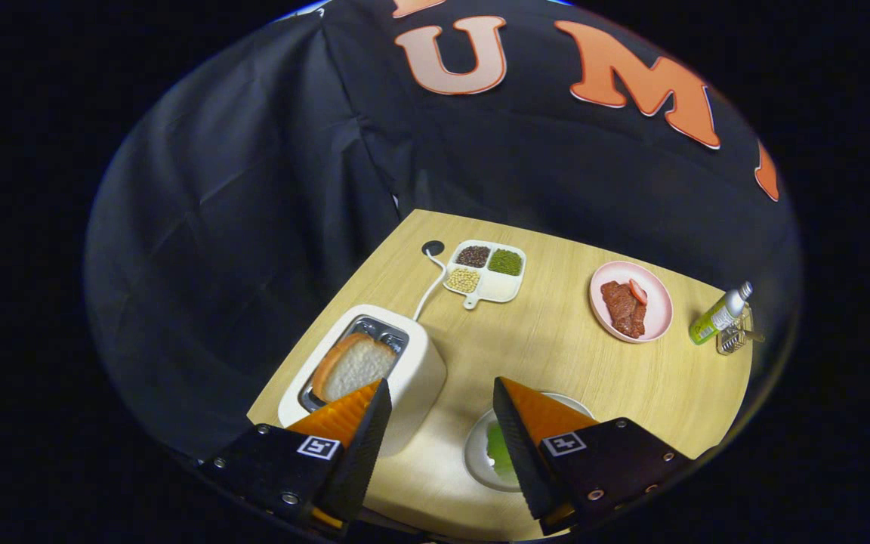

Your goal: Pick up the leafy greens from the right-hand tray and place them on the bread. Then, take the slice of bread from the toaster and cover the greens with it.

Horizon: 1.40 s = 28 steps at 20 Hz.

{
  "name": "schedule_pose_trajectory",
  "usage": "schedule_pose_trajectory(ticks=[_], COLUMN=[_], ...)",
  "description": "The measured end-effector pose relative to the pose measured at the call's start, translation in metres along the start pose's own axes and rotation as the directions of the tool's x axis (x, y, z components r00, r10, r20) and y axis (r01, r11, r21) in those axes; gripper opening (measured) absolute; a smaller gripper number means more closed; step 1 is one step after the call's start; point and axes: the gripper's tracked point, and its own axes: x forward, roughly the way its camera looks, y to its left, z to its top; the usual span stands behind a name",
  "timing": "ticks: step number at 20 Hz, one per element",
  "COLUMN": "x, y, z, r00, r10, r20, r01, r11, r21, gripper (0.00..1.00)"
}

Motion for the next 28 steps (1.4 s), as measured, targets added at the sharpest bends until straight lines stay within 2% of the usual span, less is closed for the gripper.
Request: schedule_pose_trajectory(ticks=[7, 10, 12, 14, 16, 17, 20, 21, 25, 28], x=[0.035, 0.052, 0.062, 0.067, 0.067, 0.068, 0.072, 0.072, 0.058, 0.039], y=[0.063, 0.063, 0.060, 0.054, 0.048, 0.044, 0.053, 0.055, 0.056, 0.050], z=[0.012, -0.010, -0.016, -0.025, -0.036, -0.036, -0.038, -0.037, -0.023, -0.009], r00=[0.995, 0.977, 0.965, 0.949, 0.931, 0.930, 0.932, 0.934, 0.952, 0.970], r10=[0.012, -0.049, -0.083, -0.113, -0.129, -0.129, -0.077, -0.063, -0.007, 0.030], r20=[-0.103, -0.208, -0.249, -0.294, -0.341, -0.345, -0.355, -0.352, -0.306, -0.239], r01=[-0.013, 0.044, 0.077, 0.107, 0.133, 0.140, 0.114, 0.106, 0.057, 0.018], r11=[1.000, 0.999, 0.996, 0.994, 0.991, 0.990, 0.990, 0.989, 0.986, 0.980], r21=[-0.014, -0.025, -0.033, -0.033, -0.012, 0.006, 0.083, 0.103, 0.155, 0.198], gripper=[0.81, 0.80, 0.75, 0.69, 0.57, 0.45, 0.23, 0.18, 0.11, 0.10])
